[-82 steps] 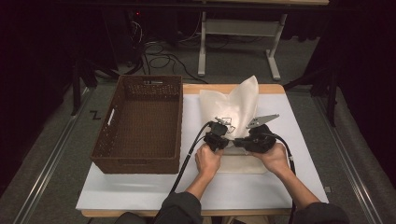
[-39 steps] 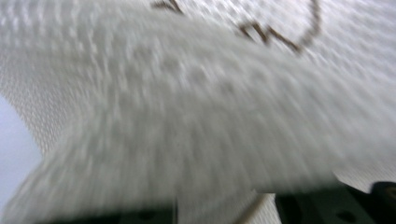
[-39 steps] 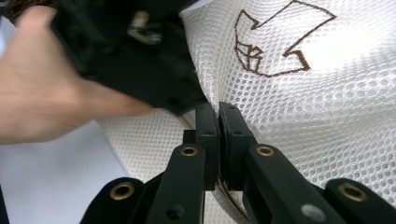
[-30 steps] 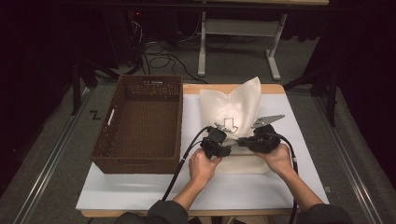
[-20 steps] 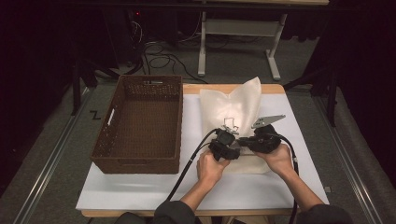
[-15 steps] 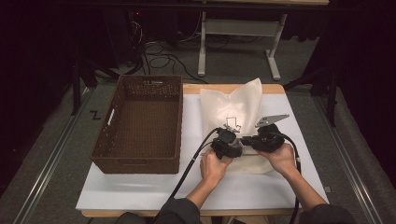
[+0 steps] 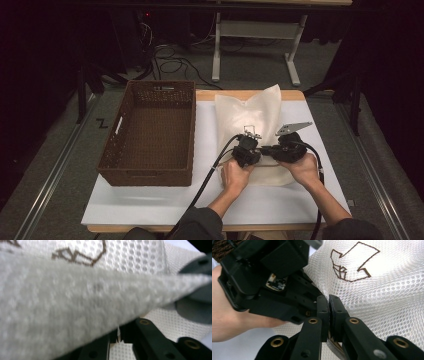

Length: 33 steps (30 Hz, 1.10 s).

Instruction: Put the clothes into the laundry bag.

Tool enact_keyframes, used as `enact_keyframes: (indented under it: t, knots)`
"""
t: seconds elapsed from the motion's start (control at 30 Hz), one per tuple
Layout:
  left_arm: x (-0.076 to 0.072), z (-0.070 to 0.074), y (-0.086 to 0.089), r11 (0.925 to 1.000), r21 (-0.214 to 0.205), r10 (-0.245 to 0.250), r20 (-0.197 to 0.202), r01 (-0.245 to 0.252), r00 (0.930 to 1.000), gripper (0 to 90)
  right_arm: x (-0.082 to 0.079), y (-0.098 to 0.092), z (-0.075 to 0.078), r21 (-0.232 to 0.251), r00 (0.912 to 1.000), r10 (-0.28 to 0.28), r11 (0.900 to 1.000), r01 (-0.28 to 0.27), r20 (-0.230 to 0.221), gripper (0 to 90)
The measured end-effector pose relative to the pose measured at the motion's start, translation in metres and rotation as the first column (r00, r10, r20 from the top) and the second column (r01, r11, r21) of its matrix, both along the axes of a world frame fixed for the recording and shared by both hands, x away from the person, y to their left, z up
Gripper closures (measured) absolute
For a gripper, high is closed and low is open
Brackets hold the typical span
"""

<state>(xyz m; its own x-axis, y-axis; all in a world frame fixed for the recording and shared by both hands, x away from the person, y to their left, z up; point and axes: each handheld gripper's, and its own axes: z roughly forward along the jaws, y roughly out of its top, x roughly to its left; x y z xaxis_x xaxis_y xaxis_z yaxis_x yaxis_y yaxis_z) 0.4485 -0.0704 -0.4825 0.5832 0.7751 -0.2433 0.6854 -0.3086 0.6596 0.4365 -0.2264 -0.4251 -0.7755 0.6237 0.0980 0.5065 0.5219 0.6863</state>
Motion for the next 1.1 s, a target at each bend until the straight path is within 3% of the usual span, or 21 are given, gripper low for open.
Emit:
enact_keyframes:
  t: [0.1, 0.17, 0.27, 0.37, 0.43, 0.5, 0.6, 0.7, 0.9, 0.97, 1.1]
  knots:
    - [0.003, 0.001, 0.001, 0.9998, -0.009, 0.015, 0.022, -0.015, 0.9996, 87.3, 0.0, -0.002, 0.0, -0.001, 1.0, -0.002, 1.0, 0.002, -0.004, 88.6]
    - [0.011, 0.002, 0.005, 0.997, -0.01, 0.078, 0.058, -0.077, 0.9953, 87.6, 0.0, -0.004, 0.0, 0.011, 1.0, -0.002, 0.9999, 0.002, -0.007, 88.8]
    - [0.017, -0.001, 0.007, 0.9937, -0.003, 0.112, 0.057, -0.112, 0.9921, 87.4, 0.0, -0.003, 0.001, 0.015, 0.9999, -0.005, 0.9999, 0.005, -0.011, 88.9]
    - [0.012, -0.001, 0.007, 0.9966, 0.041, 0.069, 0.074, -0.072, 0.9949, 85.8, 0.002, -0.001, -0.001, 0.006, 0.9999, 0.0, 1.0, 0.0, -0.011, 88.9]
    - [0.009, 0.0, 0.008, 0.9971, 0.045, 0.059, 0.078, -0.062, 0.9953, 83.0, 0.002, -0.002, -0.001, 0.007, 0.9999, -0.001, 1.0, 0.001, -0.013, 88.9]
    - [0.005, 0.002, 0.012, 0.9975, 0.053, 0.042, 0.066, -0.045, 0.997, 75.8, 0.003, -0.004, -0.001, 0.019, 0.9998, -0.011, 0.9998, 0.011, -0.015, 88.9]
    - [-0.002, 0.002, 0.018, 0.9958, 0.088, 0.019, 0.056, -0.024, 0.9983, 72.3, 0.002, -0.002, -0.001, 0.024, 0.9998, -0.009, 0.9997, 0.009, -0.016, 88.8]
    - [0.001, 0.001, 0.019, 0.9976, 0.058, 0.036, 0.044, -0.039, 0.9984, 74.4, 0.0, 0.003, 0.0, 0.019, 0.9999, 0.005, 0.9998, -0.005, -0.009, 88.8]
    - [0.013, -0.001, 0.014, 0.9977, -0.024, 0.063, 0.003, -0.063, 0.998, 87.5, -0.001, 0.003, 0.0, 0.017, 0.9999, 0.004, 0.9998, -0.004, -0.017, 88.9]
    - [0.017, -0.002, 0.014, 0.9968, -0.032, 0.073, -0.004, -0.073, 0.9973, 88.1, -0.001, 0.002, 0.0, 0.018, 0.9998, 0.003, 0.9998, -0.003, -0.019, 88.9]
    - [0.019, 0.002, 0.013, 0.9971, 0.014, 0.075, 0.017, -0.075, 0.997, 88.0, -0.001, 0.003, 0.0, 0.019, 0.9998, 0.004, 0.9998, -0.004, -0.019, 88.8]
